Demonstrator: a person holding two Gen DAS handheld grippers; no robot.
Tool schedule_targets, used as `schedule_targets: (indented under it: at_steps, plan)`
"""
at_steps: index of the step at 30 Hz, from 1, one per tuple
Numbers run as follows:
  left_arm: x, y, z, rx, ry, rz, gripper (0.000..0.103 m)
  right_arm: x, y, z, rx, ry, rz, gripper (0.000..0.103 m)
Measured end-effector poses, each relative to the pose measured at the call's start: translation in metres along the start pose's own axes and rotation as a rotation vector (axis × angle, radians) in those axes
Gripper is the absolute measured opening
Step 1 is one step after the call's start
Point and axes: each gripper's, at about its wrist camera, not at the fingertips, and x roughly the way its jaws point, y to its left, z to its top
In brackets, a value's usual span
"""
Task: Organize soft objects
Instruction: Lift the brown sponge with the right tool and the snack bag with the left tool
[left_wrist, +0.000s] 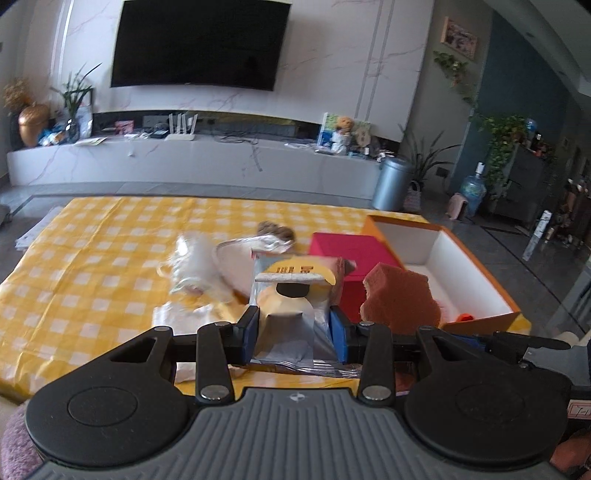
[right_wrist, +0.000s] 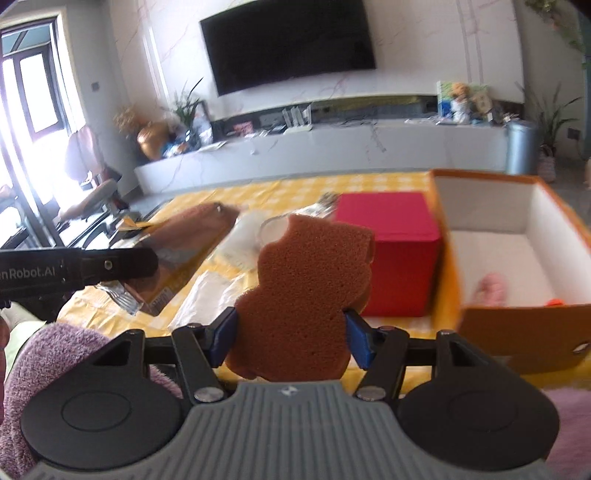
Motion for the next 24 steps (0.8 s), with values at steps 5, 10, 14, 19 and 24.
schedule_targets:
  at_steps: [5, 10, 14, 19, 24]
  plan:
    - [0.011, -0.032, 0.014, 0.048, -0.003, -0.075, 0.038, -0.034, -0.026, 0.010, -0.012, -0.049, -0.064, 0.061]
    - [0.034, -0.065, 0.020, 0.132, 0.011, -0.129, 0.000, -0.044, -0.052, 0.014, -0.022, -0.027, -0.131, 0.061]
    - [0.048, -0.068, 0.011, 0.145, 0.073, -0.145, 0.000, -0.045, -0.067, 0.004, 0.018, -0.002, -0.134, 0.061]
    - [0.052, -0.053, -0.002, 0.148, 0.140, -0.117, 0.006, -0.029, -0.073, -0.012, 0.119, 0.055, -0.082, 0.062]
    - [0.054, -0.037, -0.015, 0.186, 0.207, -0.094, 0.029, -0.013, -0.059, -0.011, 0.126, 0.085, -0.015, 0.062]
